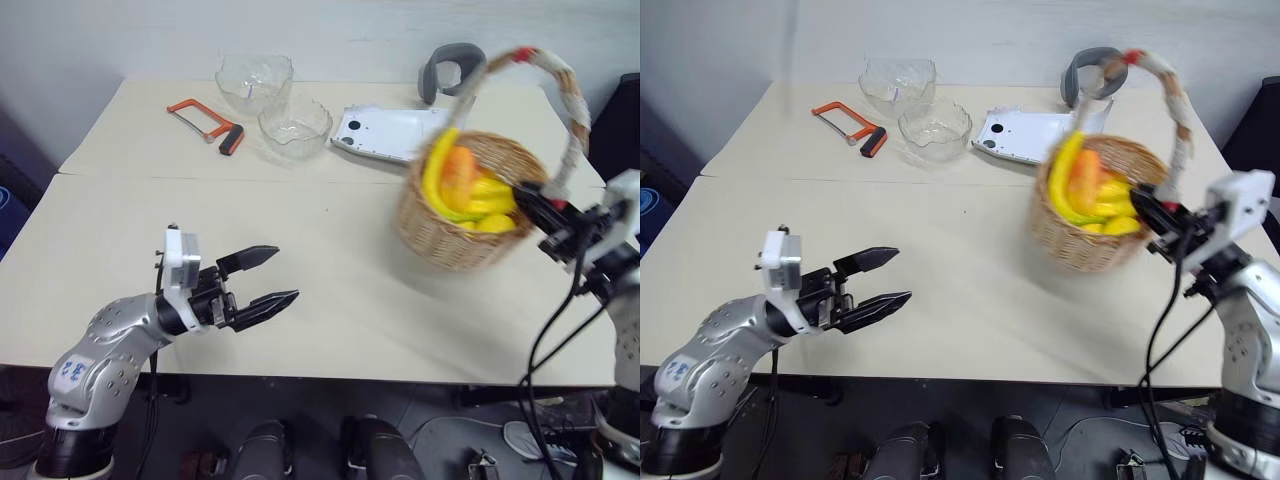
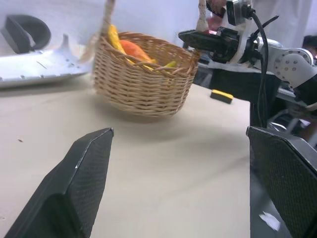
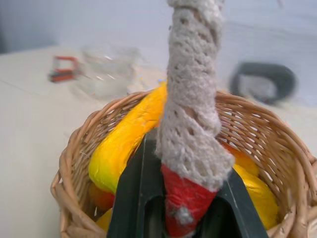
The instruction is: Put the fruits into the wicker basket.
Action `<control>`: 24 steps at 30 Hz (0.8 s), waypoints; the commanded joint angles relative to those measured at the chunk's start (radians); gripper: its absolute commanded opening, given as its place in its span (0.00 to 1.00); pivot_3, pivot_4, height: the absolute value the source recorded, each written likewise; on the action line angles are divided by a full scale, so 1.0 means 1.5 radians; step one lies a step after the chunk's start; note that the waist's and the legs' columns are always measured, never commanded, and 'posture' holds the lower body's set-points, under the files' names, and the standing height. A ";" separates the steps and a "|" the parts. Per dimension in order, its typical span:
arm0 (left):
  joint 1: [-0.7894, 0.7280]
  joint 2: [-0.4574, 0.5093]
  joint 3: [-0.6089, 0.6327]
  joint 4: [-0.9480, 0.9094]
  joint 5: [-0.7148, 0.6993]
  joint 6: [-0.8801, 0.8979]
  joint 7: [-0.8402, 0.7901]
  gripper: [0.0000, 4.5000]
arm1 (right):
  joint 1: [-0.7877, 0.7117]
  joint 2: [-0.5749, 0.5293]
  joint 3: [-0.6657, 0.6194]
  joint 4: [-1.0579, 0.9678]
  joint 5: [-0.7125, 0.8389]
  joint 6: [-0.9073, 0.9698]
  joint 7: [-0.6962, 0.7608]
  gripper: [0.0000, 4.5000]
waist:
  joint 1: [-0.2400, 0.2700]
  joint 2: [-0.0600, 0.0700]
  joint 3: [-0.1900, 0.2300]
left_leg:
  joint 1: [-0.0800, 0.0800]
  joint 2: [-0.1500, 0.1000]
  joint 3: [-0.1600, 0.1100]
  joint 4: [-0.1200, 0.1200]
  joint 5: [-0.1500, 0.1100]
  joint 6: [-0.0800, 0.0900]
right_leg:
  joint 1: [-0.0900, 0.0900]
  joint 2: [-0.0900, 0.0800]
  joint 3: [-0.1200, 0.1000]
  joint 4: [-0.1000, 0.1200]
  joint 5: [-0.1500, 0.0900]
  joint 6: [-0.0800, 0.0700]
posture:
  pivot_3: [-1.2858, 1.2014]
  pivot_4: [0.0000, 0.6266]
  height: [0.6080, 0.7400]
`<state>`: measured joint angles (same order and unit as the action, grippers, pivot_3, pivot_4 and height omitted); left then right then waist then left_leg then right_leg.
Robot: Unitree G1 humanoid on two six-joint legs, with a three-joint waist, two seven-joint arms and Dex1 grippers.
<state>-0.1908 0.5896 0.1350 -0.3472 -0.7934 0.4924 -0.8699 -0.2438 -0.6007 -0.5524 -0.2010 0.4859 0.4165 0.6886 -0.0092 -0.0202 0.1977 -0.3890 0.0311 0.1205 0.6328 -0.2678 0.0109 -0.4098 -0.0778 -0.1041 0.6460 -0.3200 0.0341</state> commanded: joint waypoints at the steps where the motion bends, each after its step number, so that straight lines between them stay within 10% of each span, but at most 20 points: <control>1: -0.033 0.000 -0.013 0.024 0.020 -0.023 -0.033 1.00 | -0.018 0.004 -0.015 -0.001 -0.015 -0.033 -0.066 0.04 | -0.007 0.000 0.000 | 0.000 0.000 0.000 0.000 0.000 0.000 | 0.000 0.000 0.000 0.001 0.000 0.000 | 0.52 0.24 1.00; 5: -0.068 -0.007 -0.023 0.064 0.037 -0.037 -0.054 1.00 | -0.012 0.021 0.029 0.043 -0.056 -0.040 -0.109 0.04 | -0.013 0.000 0.000 | 0.001 0.000 0.000 -0.001 0.000 0.000 | 0.000 0.000 0.000 0.001 0.000 0.000 | 0.52 0.24 1.00; 18: -0.061 0.027 -0.012 0.110 0.064 -0.039 -0.114 1.00 | 0.098 -0.053 -0.042 -0.080 0.007 -0.034 -0.049 1.00 | -0.006 0.000 0.000 | 0.001 0.000 -0.001 -0.001 0.001 -0.002 | 0.000 0.000 0.000 0.001 0.000 0.000 | 0.52 0.24 1.00; 24: 0.021 0.052 0.010 0.133 0.117 -0.102 -0.125 1.00 | 0.234 -0.131 -0.126 -0.080 -0.002 -0.114 0.086 1.00 | 0.000 0.000 0.000 | 0.001 0.000 0.000 -0.001 -0.001 0.002 | 0.001 0.000 0.000 0.000 0.000 0.000 | 0.52 0.24 1.00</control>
<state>-0.1728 0.6538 0.1173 -0.1412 -0.6391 0.3776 -1.0589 0.0965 -0.7808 -0.6841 -0.3127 0.4648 0.2916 0.7740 -0.0094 -0.0203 0.1976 -0.3871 0.0314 0.1199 0.6317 -0.2691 0.0142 -0.4087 -0.0776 -0.1039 0.6457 -0.3202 0.0347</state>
